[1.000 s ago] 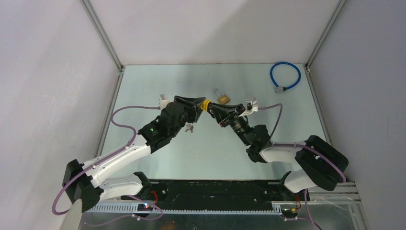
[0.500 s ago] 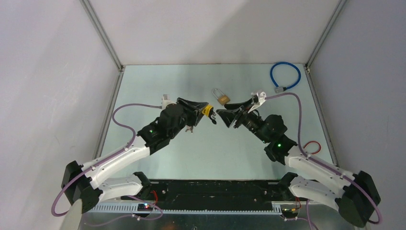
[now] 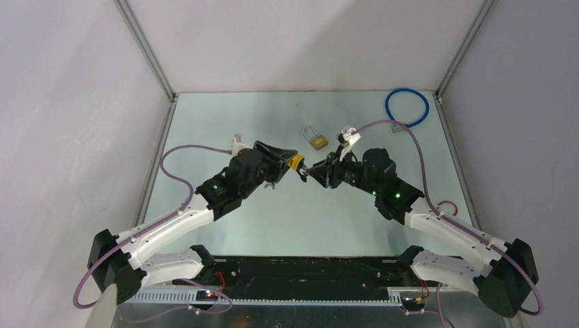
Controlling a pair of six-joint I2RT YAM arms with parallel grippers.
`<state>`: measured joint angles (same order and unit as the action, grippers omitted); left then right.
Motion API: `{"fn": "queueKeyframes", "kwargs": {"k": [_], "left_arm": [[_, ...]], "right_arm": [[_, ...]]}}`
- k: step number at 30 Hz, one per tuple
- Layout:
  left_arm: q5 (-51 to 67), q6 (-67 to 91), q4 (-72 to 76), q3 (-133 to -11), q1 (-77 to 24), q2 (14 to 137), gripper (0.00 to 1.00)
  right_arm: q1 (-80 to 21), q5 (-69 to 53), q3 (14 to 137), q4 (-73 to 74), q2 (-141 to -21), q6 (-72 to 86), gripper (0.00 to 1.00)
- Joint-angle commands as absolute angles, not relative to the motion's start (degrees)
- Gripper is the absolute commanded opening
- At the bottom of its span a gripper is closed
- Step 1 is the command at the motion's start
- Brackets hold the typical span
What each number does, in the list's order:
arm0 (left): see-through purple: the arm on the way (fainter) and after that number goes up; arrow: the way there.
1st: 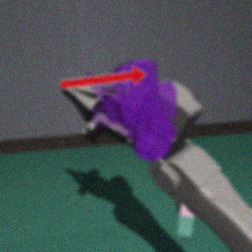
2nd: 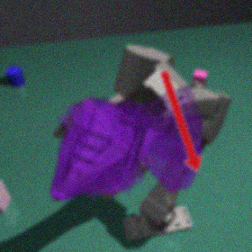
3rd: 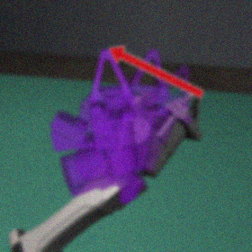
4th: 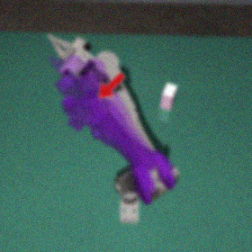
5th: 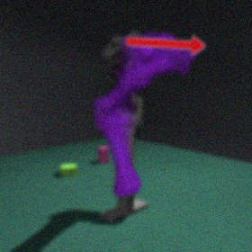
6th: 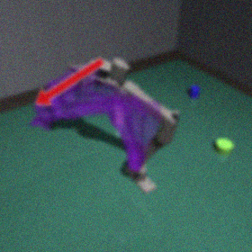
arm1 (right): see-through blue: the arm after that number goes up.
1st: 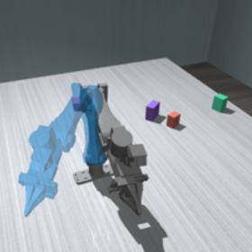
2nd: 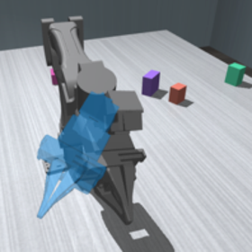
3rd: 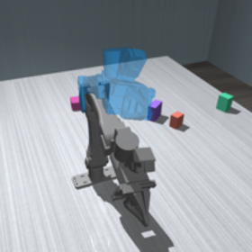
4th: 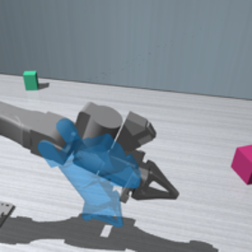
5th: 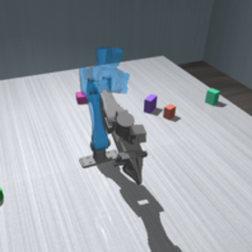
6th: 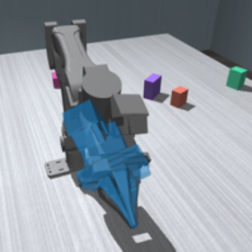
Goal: Unlock with the key
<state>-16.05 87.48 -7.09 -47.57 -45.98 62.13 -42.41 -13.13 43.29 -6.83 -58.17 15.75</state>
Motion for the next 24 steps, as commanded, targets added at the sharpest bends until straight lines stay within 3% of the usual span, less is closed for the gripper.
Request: {"fn": "queueKeyframes", "kwargs": {"k": [1,10,24], "left_arm": [[-15.79,85.53,-4.18,-49.64,-45.56,61.11,0.0],[-15.7,84.1,-4.45,-50.27,-45.58,61.39,0.0],[-15.72,82.73,-4.67,-50.18,-45.61,61.19,0.0]], "right_arm": [[-43.16,-14.28,47.02,-5.75,-60.27,13.98,0.36],[-43.5,-14.46,48.28,-7.21,-63.02,14.08,0.27],[-43.84,-15.21,49.69,-9.49,-65.15,15.52,0.27]]}}
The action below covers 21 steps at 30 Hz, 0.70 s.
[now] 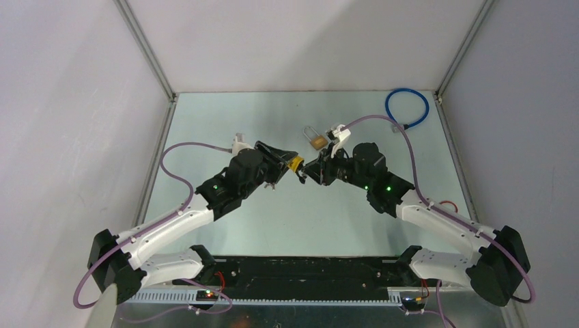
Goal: Unlock with the key
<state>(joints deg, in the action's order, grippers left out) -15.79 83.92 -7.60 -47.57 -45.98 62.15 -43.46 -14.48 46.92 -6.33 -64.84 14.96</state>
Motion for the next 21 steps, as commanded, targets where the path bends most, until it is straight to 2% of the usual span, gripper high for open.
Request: {"fn": "queueKeyframes", "kwargs": {"k": [1,8,14,21], "left_arm": [[-15.77,82.67,-4.66,-50.12,-45.59,61.11,0.0],[-16.22,82.23,-4.68,-49.97,-45.53,60.57,0.0],[-17.01,82.29,-2.06,-48.01,-45.61,57.91,0.0],[-16.32,82.92,9.36,-41.12,-45.74,52.61,0.0]], "right_arm": [[-43.85,-15.38,49.73,-9.58,-65.29,15.63,0.25],[-43.41,-16.75,49.75,-9.4,-66.17,18.15,0.01],[-41.08,-21.39,49.17,-10.33,-66.32,26.72,0.0],[-39.48,-24.04,44.86,-19.2,-67.15,45.29,0.0]]}}
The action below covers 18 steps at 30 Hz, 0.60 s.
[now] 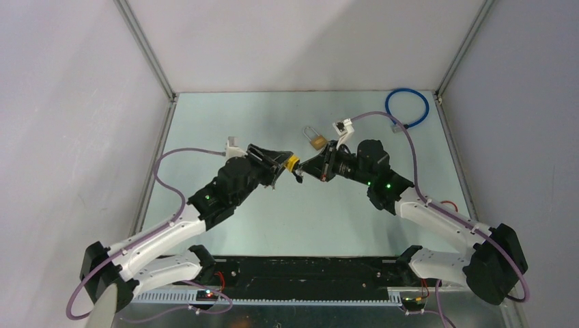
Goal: Unlock with the key
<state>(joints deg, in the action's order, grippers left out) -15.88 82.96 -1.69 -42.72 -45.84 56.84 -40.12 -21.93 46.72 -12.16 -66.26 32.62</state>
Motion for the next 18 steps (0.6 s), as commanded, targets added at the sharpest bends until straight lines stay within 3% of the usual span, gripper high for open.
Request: {"fn": "queueKeyframes", "kwargs": {"k": [1,18], "left_arm": [[-16.2,82.69,10.0,-40.47,-45.95,52.23,0.0],[-18.61,76.43,24.62,-31.54,-51.12,43.22,0.0]], "right_arm": [[-39.47,-24.06,44.53,-20.25,-67.33,46.73,0.0],[-41.21,-21.14,35.91,-30.45,-68.56,80.38,0.0]]}}
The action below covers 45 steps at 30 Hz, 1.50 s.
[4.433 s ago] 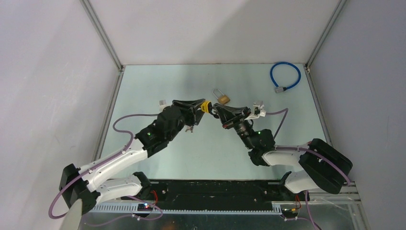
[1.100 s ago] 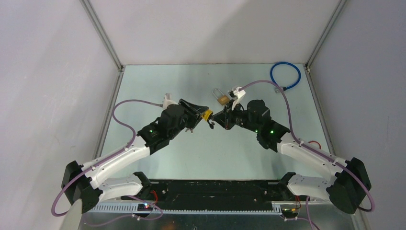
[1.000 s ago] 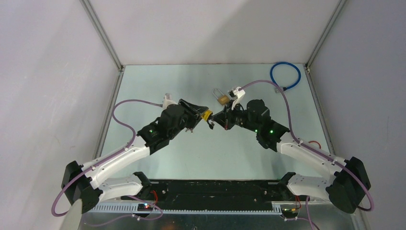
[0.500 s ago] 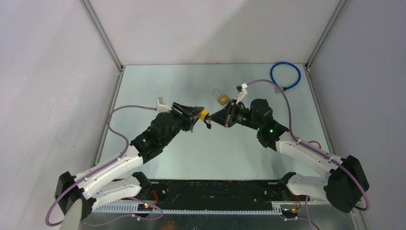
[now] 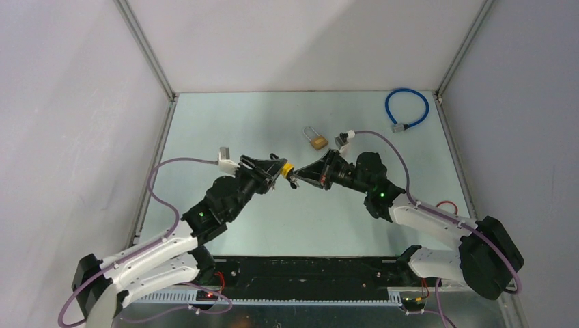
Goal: Unlock with the key
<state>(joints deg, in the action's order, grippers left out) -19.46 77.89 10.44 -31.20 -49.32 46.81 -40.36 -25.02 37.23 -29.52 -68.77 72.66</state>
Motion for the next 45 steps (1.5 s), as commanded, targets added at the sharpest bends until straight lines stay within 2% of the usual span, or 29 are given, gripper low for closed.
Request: {"fn": "queueKeyframes", "kwargs": {"k": [1,2,4,6,7,8,9,11,13,16,19,24,30,38,45], "left_arm": [[-18.54,76.24,24.79,-31.33,-51.18,42.86,0.0],[-18.3,76.04,24.9,-30.99,-51.16,42.79,0.0],[-18.38,75.07,24.85,-30.56,-51.15,42.32,0.0],[-19.38,72.82,23.93,-30.47,-51.19,41.82,0.0],[-19.84,71.18,23.17,-30.57,-51.17,41.48,0.0],[-21.04,70.13,20.29,-31.31,-51.16,41.35,0.0],[-21.64,67.34,18.5,-32.0,-51.15,41.38,0.0],[-23.79,62.47,10.58,-35.41,-51.17,42.33,0.0],[-24.56,56.26,3.01,-39.89,-51.16,44.52,0.0],[-22.52,45.75,-10.26,-48.75,-51.15,49.97,0.0],[-14.95,31.46,-14.35,-51.94,-51.21,52.53,0.0],[-3.9,14.55,-16.45,-52.43,-51.18,52.71,0.0],[4.92,2.6,-21.79,-54.46,-51.15,52.65,0.0],[18.59,-11.69,-25.56,-56.56,-51.19,51.52,0.0],[29.19,-17.42,-27.87,-59.05,-51.16,53.78,0.0]], "right_arm": [[-41.48,-20.78,35.87,-30.43,-68.16,80.27,0.0],[-41.53,-20.63,35.87,-30.26,-67.92,79.41,0.0],[-41.51,-19.66,35.86,-28.47,-66.51,76.71,0.09],[-41.26,-17.82,35.95,-24.82,-63.82,72.24,0.25],[-41.03,-16.23,36.12,-23.53,-61.39,70.27,0.37],[-40.82,-15.54,36.17,-20.78,-60.27,66.46,0.42],[-40.31,-14.72,36.46,-19.53,-57.89,64.52,0.52],[-39.47,-14.27,37.01,-16.25,-54.37,58.17,0.63],[-38.58,-14.63,38.0,-12.25,-51.33,51.68,0.67],[-38.13,-14.82,40.66,-4.67,-47.91,40.11,0.69],[-38.05,-17.61,42.67,-0.51,-47.37,30.11,0.7],[-38.13,-26.51,43.17,-0.79,-48.72,18.34,0.7],[-38.02,-36.6,43.24,-6.23,-51.09,4.26,0.74],[-37.03,-52.86,43.19,-14.55,-54.49,-6.36,0.78],[-36.13,-60.68,43.23,-22.55,-58.9,-5.47,0.78]]}}
